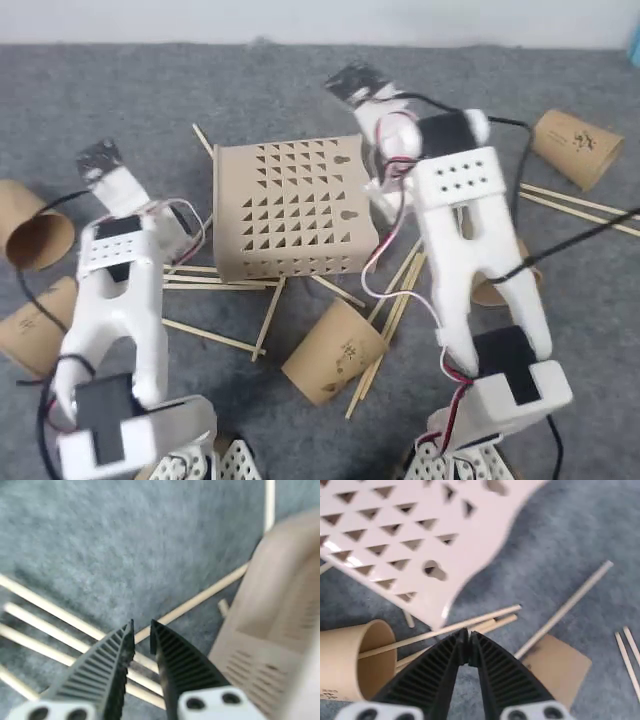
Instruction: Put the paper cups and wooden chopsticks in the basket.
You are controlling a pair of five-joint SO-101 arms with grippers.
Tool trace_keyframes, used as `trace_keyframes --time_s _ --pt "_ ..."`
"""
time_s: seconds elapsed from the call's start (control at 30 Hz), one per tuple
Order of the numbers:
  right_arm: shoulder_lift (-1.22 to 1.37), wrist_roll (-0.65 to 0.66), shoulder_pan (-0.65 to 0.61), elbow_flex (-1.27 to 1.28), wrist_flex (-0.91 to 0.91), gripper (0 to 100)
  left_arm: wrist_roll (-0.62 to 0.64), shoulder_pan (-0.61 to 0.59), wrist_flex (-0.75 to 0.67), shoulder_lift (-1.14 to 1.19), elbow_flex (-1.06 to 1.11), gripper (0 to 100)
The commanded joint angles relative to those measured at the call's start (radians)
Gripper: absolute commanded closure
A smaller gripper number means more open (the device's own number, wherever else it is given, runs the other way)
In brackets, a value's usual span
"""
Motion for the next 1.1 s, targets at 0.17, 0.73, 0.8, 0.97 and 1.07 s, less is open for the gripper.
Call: trace_keyframes --time_s 0.17,0.73,0.8,0.97,1.07 --pt "-0.018 -0.052 0.096 0.178 -0.122 99.1 -0.041 0.207 0.210 -0.512 -0.091 99" --pt "-0.008 -0.058 0.140 0.419 -0.466 99.1 -0.041 0.249 0.098 -0.002 -0.245 99" --pt "-0.008 -0.083 0.140 0.430 -0.483 99.1 -0.041 0.235 0.055 0.031 -0.229 99" --pt "-0.008 -0.167 0.102 0.428 -0.509 99.1 -0.044 0.210 0.003 0.089 -0.209 99" --pt "-0.008 -0.178 0.041 0.430 -0.515 99.0 -0.041 0.160 0.002 0.101 -0.214 99"
